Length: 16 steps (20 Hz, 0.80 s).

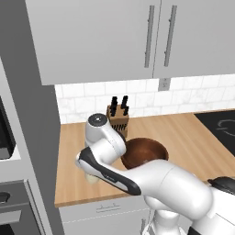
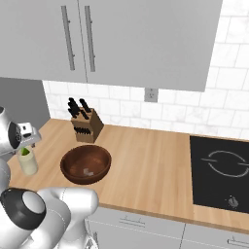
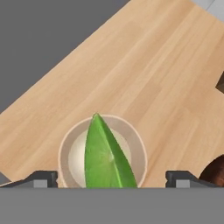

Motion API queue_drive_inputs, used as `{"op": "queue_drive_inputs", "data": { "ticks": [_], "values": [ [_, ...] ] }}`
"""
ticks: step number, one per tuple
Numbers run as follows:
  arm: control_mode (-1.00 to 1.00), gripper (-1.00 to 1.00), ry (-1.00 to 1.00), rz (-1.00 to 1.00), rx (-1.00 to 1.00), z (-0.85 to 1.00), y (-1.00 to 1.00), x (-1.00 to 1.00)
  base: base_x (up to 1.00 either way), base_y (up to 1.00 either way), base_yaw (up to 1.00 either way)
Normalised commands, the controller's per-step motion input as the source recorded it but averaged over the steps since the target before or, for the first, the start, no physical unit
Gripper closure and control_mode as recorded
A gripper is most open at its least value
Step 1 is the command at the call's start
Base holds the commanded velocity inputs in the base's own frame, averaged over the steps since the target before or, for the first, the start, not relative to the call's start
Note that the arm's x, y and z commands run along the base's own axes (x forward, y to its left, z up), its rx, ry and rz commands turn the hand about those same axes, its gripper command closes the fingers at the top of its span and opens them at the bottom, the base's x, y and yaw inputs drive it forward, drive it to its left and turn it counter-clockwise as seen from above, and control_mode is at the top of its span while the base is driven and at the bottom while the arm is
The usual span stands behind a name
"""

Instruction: Grab a lemon wedge from the fridge and one ice cube from the ice bowl, and put them in the glass of lemonade.

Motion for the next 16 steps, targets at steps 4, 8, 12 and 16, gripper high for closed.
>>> {"op": "queue_drive_inputs", "data": {
  "ticks": [4,8,12,16],
  "values": [
    [-1.00,-1.00,0.00,0.00,0.01,0.09,-0.06,-0.12,0.00,0.00,0.00],
    [-1.00,-1.00,0.00,0.00,0.05,0.05,-0.26,-0.20,0.00,0.00,0.00],
    [-1.00,-1.00,0.00,0.00,0.02,0.00,-0.36,-0.10,0.00,0.00,0.00],
    [-1.00,-1.00,0.00,0.00,0.02,0.00,-0.38,-0.11,0.00,0.00,0.00]
  ]
}}
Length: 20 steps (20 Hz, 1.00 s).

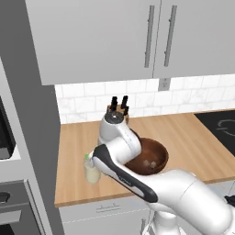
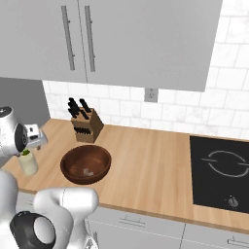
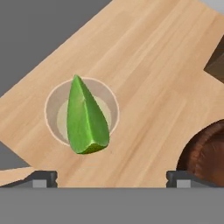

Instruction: Grab a lemon wedge from the fridge and one ice cube from the ice bowl, and put them in the glass of lemonade.

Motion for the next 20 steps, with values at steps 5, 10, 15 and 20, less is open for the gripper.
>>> {"op": "queue_drive_inputs", "data": {
  "ticks": [5,10,15,20],
  "values": [
    [-1.00,-1.00,0.00,0.00,0.02,0.00,-0.33,-0.11,0.00,0.00,0.00],
    [-1.00,-1.00,0.00,0.00,0.05,0.00,-0.56,-0.11,0.00,0.00,0.00],
    [-1.00,-1.00,0.03,-0.04,0.06,0.03,-0.83,0.11,0.00,0.00,0.00],
    [-1.00,-1.00,0.06,-0.06,0.08,0.21,-0.95,0.00,0.00,0.00,0.00]
  ]
}}
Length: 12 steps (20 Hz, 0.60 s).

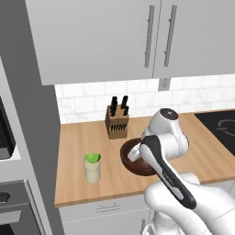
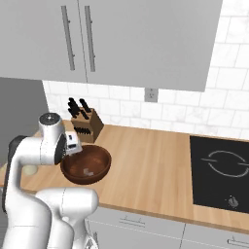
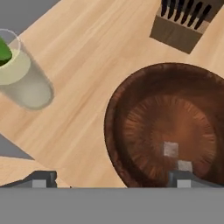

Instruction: Grab a lemon wedge from the fridge and one ice cube from the ice bowl, and put them in the glass of lemonade.

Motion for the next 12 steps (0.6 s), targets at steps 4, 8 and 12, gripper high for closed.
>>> {"op": "queue_drive_inputs", "data": {
  "ticks": [4,8,12],
  "values": [
    [-1.00,-1.00,0.22,-0.16,0.00,0.09,-0.51,0.13,0.00,0.00,0.00],
    [-1.00,-1.00,0.28,-0.24,0.01,-0.06,-0.09,0.38,0.00,0.00,0.00],
    [-1.00,-1.00,0.10,-0.22,0.01,-0.20,-0.01,0.35,0.00,0.00,0.00]
  ]
}}
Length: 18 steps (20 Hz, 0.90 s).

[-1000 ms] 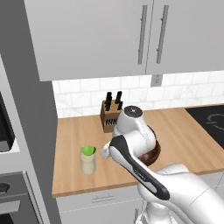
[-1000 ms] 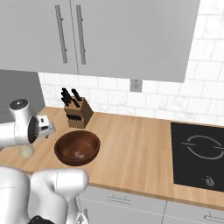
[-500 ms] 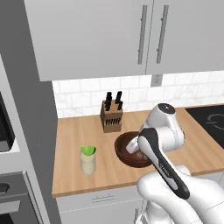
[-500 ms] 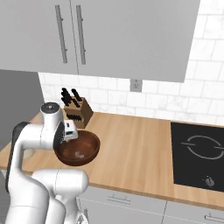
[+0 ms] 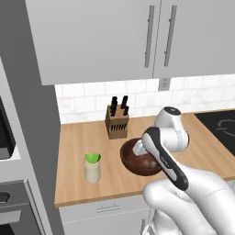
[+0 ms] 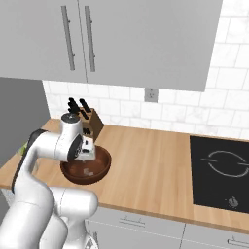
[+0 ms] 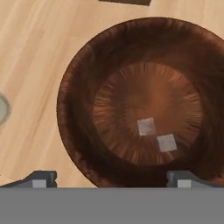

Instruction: Grab a lemon wedge from the fridge and one ice cube from the ice bowl, and put them in the glass of lemonade.

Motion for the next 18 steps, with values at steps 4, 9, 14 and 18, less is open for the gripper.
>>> {"op": "queue_drive_inputs", "data": {
  "ticks": [4,9,14,18],
  "values": [
    [-1.00,-1.00,0.06,-0.06,0.00,-0.40,-0.06,0.21,0.00,0.00,0.00],
    [-1.00,-1.00,0.08,0.03,0.00,-0.56,-0.14,0.27,0.00,0.00,0.00],
    [-1.00,-1.00,0.27,0.27,-0.05,-0.13,-0.15,0.33,0.00,0.00,0.00],
    [-1.00,-1.00,0.35,0.35,-0.11,0.00,0.01,0.34,0.00,0.00,0.00]
  ]
}}
